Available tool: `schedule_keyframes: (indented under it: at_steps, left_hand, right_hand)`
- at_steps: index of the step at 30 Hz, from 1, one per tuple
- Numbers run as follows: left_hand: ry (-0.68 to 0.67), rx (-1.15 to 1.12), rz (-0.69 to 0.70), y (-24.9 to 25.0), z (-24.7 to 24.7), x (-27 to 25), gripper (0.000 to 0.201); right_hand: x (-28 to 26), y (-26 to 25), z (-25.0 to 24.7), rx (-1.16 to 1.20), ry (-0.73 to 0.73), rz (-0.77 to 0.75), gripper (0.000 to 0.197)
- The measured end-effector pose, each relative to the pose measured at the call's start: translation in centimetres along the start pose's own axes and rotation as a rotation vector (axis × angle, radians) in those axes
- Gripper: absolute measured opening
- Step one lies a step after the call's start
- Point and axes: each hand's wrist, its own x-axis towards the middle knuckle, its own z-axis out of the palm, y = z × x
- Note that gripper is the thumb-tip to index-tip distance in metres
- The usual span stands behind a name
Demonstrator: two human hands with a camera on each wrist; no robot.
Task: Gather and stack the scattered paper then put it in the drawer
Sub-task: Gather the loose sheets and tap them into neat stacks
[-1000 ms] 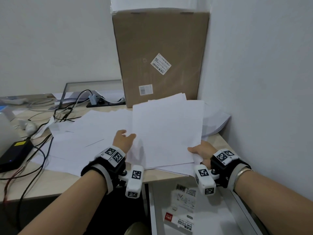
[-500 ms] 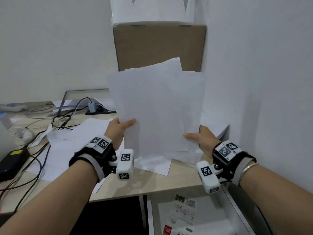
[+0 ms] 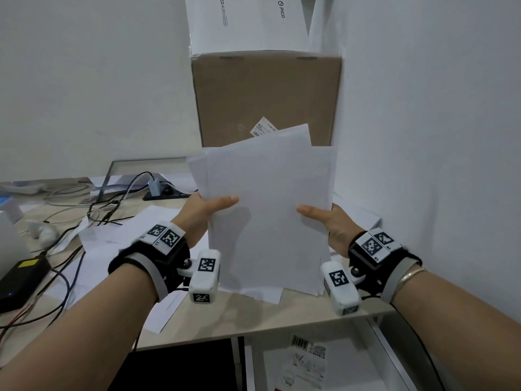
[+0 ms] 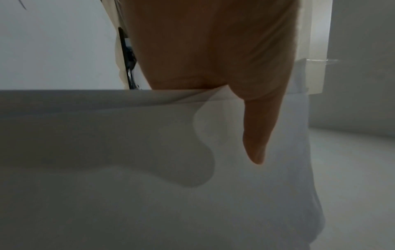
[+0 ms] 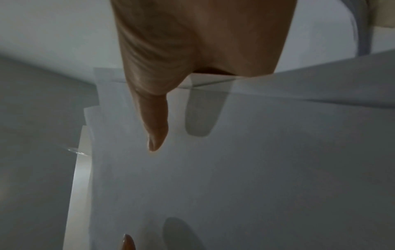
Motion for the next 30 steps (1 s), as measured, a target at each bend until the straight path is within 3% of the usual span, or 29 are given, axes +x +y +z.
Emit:
schedule_keyframes:
  at_steps: [3, 4, 7, 11, 14, 18, 22, 25, 30]
  left_hand:
    - [-0.025, -0.006, 0.01, 0.0, 0.3, -0.1, 0.071]
    - [-0.023, -0.003, 0.005, -0.1, 0.3, -0.2, 0.064]
    - [-0.008, 0.036, -0.05, -1.2, -0.1, -0.9, 0.055]
    - [-0.005, 0.073, -0.148, -2.8, -0.3, -1.8, 0.088]
    - [-0.003, 0.1, -0.116, -2.0, 0.3, -1.4, 0.088]
    - [-0.002, 0.098, -0.044, 0.9, 1.5, -0.4, 0.05]
    - [0.05, 0.069, 0.011, 3.1, 2.3, 0.5, 0.047]
    - [0.06, 0.051, 0.061, 3.9, 2.1, 0.6, 0.05]
    - [0.07, 0.086, -0.038, 0.5, 1.2, -0.3, 0.065]
  right_hand:
    - [-0.4, -0.1, 0.7, -0.002, 0.007, -0.079, 0.03]
    - [-0.6, 0.0, 0.8, -0.007, 0.015, -0.088, 0.028]
    - [-1.1, 1.3, 0.5, -0.026, 0.001, -0.121, 0.045]
    - [-1.6, 3.3, -0.3, -0.039, -0.07, -0.028, 0.083]
    - [-1.6, 3.1, -0.2, -0.066, -0.084, -0.016, 0.063]
    - [-0.9, 1.1, 0.8, -0.034, -0.038, -0.079, 0.028]
    - [-0.1, -0.5, 1.8, -0.055, -0.001, -0.146, 0.04]
    - [0.0, -0.8, 1.8, 0.003, 0.035, -0.181, 0.03]
    - [-0.6, 2.2, 0.7, 0.008, -0.026, -0.082, 0.062]
